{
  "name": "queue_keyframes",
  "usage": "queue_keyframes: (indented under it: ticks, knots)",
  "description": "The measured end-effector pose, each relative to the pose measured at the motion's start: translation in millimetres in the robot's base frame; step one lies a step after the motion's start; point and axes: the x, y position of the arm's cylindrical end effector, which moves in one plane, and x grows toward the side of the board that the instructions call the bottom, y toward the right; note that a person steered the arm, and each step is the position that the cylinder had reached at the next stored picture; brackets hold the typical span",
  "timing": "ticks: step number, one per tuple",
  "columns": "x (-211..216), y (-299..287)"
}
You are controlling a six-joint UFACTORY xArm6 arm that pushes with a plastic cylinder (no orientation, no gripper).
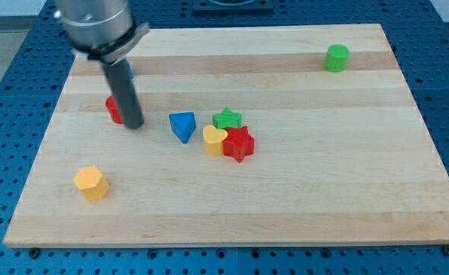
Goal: Move the blue triangle a bit right
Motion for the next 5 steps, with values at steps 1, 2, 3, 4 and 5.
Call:
queue_keyframes:
  ticks: [1, 2, 3, 4, 5]
  knots:
    - [18, 19]
    - [3, 67]
    - [-2, 77]
    - [-2, 89]
    - [-2, 107]
